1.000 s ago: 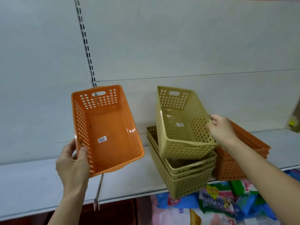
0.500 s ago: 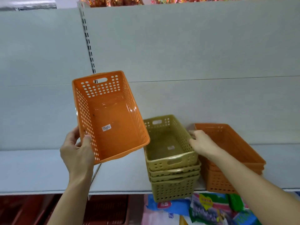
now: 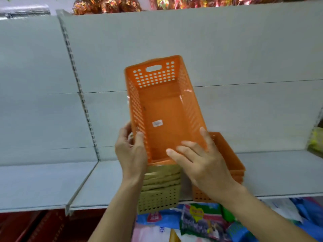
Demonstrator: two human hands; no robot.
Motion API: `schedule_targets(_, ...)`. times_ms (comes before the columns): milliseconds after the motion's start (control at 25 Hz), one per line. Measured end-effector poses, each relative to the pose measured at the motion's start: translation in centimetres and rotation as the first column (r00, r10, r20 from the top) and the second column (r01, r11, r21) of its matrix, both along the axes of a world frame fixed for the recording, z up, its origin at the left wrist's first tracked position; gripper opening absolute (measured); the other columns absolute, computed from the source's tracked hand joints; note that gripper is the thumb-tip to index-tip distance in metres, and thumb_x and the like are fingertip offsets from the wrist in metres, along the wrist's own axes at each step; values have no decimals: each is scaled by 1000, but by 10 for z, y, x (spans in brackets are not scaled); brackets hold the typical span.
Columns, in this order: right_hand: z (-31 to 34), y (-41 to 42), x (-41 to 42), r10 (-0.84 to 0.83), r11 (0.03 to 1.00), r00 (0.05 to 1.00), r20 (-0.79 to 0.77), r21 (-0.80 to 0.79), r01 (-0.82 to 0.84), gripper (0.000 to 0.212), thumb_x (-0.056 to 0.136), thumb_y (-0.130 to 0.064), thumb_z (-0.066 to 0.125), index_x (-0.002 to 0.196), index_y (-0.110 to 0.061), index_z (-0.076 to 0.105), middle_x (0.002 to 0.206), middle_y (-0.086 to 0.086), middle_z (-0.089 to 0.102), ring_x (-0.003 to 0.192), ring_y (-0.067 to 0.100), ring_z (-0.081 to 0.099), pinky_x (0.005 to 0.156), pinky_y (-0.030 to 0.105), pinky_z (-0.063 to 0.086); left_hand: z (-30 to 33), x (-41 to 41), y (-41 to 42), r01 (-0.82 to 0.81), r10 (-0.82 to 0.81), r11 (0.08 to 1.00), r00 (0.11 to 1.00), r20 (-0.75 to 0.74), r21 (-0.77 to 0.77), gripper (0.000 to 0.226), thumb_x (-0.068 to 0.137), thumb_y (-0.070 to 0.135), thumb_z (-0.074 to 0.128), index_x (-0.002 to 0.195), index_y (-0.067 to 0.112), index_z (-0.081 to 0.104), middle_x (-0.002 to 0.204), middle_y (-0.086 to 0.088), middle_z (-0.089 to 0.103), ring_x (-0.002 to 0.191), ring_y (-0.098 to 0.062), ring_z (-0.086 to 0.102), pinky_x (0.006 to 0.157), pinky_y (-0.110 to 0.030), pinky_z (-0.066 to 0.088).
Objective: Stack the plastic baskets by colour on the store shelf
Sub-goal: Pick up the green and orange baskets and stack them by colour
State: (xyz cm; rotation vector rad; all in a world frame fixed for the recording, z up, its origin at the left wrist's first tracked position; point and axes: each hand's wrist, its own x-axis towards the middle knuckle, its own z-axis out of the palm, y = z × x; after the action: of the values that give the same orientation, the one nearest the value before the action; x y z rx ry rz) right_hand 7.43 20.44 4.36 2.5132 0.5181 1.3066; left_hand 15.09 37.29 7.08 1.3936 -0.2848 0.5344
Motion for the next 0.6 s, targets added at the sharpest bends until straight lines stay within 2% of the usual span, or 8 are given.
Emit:
schedule_targets(80, -3, -31, -13, -13, 996, 999, 40, 94, 9, 34, 100, -15, 37, 101, -21, 70, 84, -1, 73, 79, 22, 68, 92, 46, 47, -4, -10, -29, 207, -206, 972, 978, -20, 113, 30, 102, 24, 46, 131, 27, 55, 119, 6, 67, 102, -9, 68, 82, -41, 61)
schedule_targets(160, -3, -61, -19, -99, 984, 995, 11, 153, 96, 26, 93, -8, 47, 90, -21, 69, 78, -2, 71, 68, 23, 66, 70, 37, 46, -17, -13, -44, 368, -364, 873, 928, -77, 320, 41, 103, 38, 38, 143, 31, 43, 138, 7, 58, 120, -7, 58, 99, -40, 53)
schedule_targets(200, -2, -74, -19, -139, 972, 990, -20, 189, 141, 23, 87, -5, 53, 89, -21, 68, 76, -2, 71, 67, 23, 65, 64, 35, 43, -27, -12, -45, 361, -349, 793, 929, -119, 490, 48, 102, 46, 35, 148, 32, 36, 145, 8, 51, 129, -6, 50, 109, -42, 43)
schedule_targets(280, -1, -91, -13, -186, 943, 982, -43, 272, 191, 24, 79, -2, 57, 90, -19, 70, 75, -2, 72, 65, 24, 65, 60, 33, 41, -55, -8, -35, 182, -148, 499, 981, -123, 847, 57, 99, 54, 32, 151, 33, 29, 152, 9, 43, 141, -9, 37, 122, -48, 15)
schedule_targets(360, -2, -100, -4, -215, 922, 976, -22, 325, 210, 26, 78, -2, 57, 92, -17, 72, 75, 0, 73, 64, 25, 66, 61, 33, 42, -77, -10, -22, 20, -7, 216, 1000, -19, 976, 52, 100, 52, 30, 148, 32, 34, 147, 11, 48, 140, -8, 37, 121, -44, 0)
schedule_targets(400, -3, -103, 3, -226, 914, 974, -17, 341, 218, 27, 78, 0, 58, 93, -16, 73, 75, 0, 73, 64, 25, 67, 61, 33, 43, -84, -9, -17, -33, 2, 169, 999, 33, 985, 48, 101, 49, 28, 145, 33, 39, 141, 13, 54, 136, -8, 41, 122, -41, 0)
schedule_targets(440, -4, -106, 9, -230, 906, 973, -29, 357, 225, 27, 79, 3, 60, 93, -15, 74, 75, 0, 74, 63, 25, 67, 61, 34, 45, -87, -9, -13, -65, -12, 191, 998, 69, 979, 44, 102, 45, 26, 141, 34, 46, 132, 14, 59, 130, -7, 47, 121, -38, 4)
schedule_targets(600, -23, -114, 22, -198, 886, 953, -229, 374, 274, 28, 79, 4, 67, 93, -19, 73, 74, 0, 73, 65, 28, 66, 65, 38, 47, -99, 8, -6, -87, -59, 440, 990, 125, 894, 29, 101, 27, 42, 116, 29, 67, 103, 14, 70, 104, -10, 60, 113, -31, 21)
